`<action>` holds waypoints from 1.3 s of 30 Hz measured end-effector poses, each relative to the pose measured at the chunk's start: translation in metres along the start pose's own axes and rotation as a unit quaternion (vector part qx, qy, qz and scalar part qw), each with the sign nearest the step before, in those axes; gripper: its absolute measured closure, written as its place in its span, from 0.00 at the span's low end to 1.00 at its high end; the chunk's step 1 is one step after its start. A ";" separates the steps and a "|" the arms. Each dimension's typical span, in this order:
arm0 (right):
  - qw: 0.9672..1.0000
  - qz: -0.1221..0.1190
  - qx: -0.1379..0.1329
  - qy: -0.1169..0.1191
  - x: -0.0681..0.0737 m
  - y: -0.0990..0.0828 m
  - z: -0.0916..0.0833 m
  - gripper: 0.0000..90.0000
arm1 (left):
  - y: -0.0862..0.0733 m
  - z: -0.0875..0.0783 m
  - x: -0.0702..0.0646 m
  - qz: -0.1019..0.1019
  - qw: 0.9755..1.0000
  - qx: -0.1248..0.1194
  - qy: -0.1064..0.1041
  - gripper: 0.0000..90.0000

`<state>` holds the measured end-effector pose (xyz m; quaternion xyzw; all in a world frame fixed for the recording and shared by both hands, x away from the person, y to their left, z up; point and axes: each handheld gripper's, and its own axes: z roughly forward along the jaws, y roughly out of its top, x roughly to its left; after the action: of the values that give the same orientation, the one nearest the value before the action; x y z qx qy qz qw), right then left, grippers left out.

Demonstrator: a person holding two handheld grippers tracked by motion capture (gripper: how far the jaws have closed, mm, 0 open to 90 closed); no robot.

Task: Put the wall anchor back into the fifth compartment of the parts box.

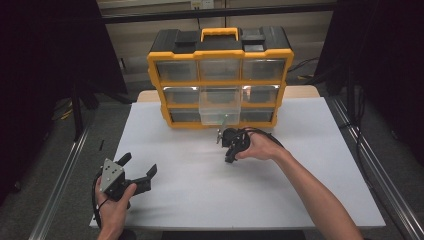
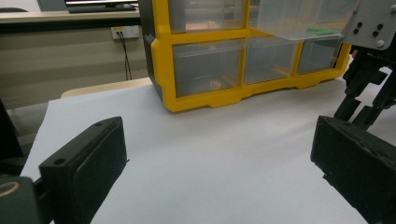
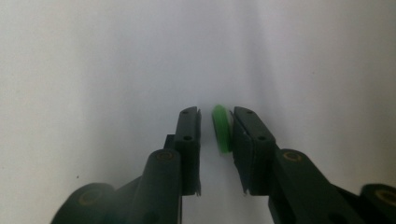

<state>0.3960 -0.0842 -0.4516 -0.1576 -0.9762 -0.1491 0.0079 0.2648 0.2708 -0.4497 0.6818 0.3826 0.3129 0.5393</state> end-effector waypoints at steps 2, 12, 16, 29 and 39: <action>1.000 -0.022 -0.002 0.004 -0.002 0.001 0.001 0.90 | 0.000 -0.001 0.000 0.004 1.000 0.003 0.005 0.04; 1.000 -0.028 0.002 0.012 -0.002 0.003 0.001 0.95 | 0.000 -0.004 0.001 0.002 1.000 -0.004 0.005 0.04; 1.000 -0.019 -0.010 0.016 0.006 0.005 -0.009 0.95 | 0.000 -0.004 -0.001 -0.003 1.000 -0.007 0.002 0.04; 0.991 -0.016 -0.132 0.016 0.014 0.003 -0.092 0.95 | 0.000 -0.004 0.000 0.004 1.000 -0.004 0.001 0.04; 0.978 -0.023 -0.205 -0.009 0.009 0.014 -0.172 0.95 | 0.000 -0.005 0.000 0.003 1.000 -0.004 0.004 0.04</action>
<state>0.3866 -0.1192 -0.2822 -0.1343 -0.9284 -0.3447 -0.0363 0.2609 0.2730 -0.4485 0.6797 0.3810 0.3189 0.5396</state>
